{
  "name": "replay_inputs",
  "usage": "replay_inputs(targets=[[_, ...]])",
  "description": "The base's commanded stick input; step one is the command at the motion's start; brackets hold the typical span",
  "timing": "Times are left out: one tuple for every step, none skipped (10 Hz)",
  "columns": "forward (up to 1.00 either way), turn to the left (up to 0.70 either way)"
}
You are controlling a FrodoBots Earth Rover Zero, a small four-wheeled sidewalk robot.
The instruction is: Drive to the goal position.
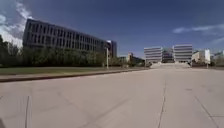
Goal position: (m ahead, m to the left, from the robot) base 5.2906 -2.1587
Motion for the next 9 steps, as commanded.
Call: replay_inputs(targets=[[0.67,-0.01],[0.67,-0.01],[0.67,-0.01],[0.67,-0.01],[0.67,-0.01],[0.67,-0.01],[0.67,-0.01],[0.67,-0.01],[0.67,-0.01]])
